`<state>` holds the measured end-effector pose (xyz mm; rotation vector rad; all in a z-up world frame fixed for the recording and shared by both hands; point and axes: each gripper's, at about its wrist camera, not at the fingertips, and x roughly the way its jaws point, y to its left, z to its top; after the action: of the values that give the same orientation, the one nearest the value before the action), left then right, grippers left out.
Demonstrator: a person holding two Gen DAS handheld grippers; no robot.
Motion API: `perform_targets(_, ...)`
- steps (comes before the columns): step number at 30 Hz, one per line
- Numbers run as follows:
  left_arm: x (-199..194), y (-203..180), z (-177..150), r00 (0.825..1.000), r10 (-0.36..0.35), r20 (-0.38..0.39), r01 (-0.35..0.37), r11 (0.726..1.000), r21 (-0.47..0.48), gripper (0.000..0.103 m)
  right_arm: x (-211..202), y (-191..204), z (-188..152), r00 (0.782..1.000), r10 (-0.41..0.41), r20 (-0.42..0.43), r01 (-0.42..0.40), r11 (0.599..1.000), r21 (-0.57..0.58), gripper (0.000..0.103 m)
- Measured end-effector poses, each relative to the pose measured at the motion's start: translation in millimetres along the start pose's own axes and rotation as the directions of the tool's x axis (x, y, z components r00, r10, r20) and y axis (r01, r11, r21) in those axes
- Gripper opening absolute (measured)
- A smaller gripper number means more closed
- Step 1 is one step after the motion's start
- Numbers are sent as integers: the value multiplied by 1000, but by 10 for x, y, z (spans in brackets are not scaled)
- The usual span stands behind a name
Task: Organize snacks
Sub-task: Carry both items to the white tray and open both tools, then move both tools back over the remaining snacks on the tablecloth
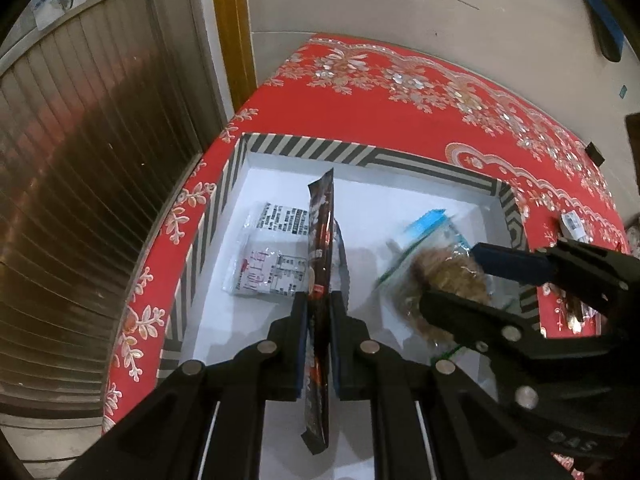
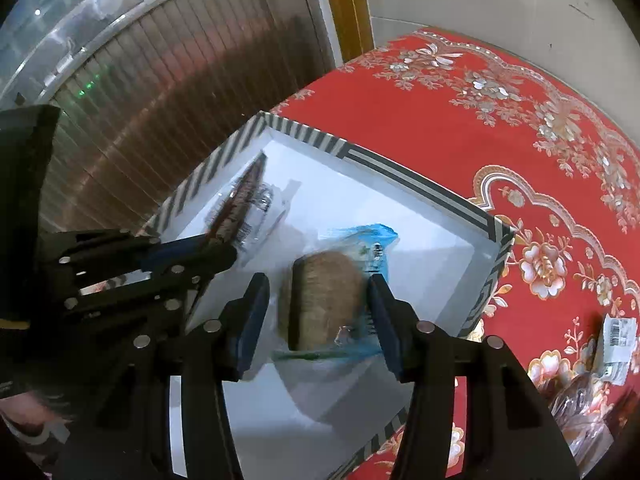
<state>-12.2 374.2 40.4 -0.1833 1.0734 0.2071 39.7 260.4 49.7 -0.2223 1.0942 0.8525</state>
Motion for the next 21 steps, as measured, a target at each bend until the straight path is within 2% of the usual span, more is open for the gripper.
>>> perform_targets(3, -10, 43, 2, 1000, 6, -5, -6, 1000, -19, 27, -77, 8, -15, 1000, 12, 21, -12, 1000, 4, 58)
perform_targets(5, -45, 59, -11, 1000, 11, 0, -11, 1000, -23, 49, -119, -4, -32, 1000, 9, 22, -9, 1000, 14, 59)
perform_targets(8, -142, 42, -28, 1000, 10, 24, -10, 1000, -17, 66, -248, -55, -90, 999, 19, 42, -21, 999, 38, 59)
perform_targets(15, -368, -148, -27, 998, -6, 60, 6, 1000, -3, 80, -608, -268, -317, 996, 2, 87, -9, 996, 90, 59)
perform_targets(21, -528, -525, -27, 995, -33, 94, 28, 998, 47, 88, -937, -484, -598, 992, -25, 121, 7, 990, 139, 59)
